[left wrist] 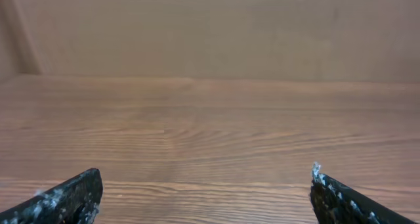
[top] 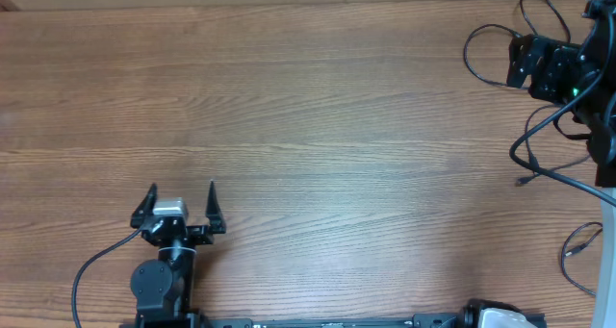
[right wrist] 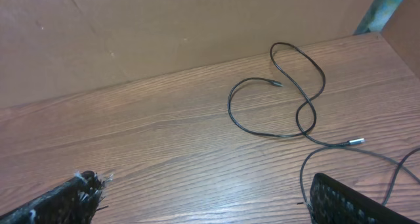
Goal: Untangle cables
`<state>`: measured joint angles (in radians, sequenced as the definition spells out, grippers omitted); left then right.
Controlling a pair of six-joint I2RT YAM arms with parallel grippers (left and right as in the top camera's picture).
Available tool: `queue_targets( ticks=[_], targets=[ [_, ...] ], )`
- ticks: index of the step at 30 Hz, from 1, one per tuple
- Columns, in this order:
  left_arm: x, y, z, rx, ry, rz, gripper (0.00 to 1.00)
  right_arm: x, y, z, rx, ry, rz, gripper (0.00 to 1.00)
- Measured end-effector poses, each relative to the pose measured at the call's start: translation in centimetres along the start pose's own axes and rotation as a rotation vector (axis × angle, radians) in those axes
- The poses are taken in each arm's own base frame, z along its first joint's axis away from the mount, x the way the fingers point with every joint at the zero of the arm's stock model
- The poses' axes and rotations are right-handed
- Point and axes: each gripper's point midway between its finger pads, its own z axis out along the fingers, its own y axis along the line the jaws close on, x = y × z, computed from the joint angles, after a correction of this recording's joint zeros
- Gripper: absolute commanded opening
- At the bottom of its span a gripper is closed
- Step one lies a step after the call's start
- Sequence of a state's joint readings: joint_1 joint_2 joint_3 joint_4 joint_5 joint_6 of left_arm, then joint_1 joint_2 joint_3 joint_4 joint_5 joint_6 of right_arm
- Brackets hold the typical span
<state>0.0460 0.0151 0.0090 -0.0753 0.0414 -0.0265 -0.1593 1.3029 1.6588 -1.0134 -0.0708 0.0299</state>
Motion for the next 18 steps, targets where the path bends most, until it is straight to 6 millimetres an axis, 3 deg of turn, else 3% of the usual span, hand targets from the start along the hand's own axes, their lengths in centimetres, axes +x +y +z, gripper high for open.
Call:
queue_targets(
  ticks=[18],
  targets=[
    [0.03,-0.57,0.00,0.025,0.001,0.001,1.00,0.00,0.00,0.00,0.000,0.000,0.000,1.00]
  ],
)
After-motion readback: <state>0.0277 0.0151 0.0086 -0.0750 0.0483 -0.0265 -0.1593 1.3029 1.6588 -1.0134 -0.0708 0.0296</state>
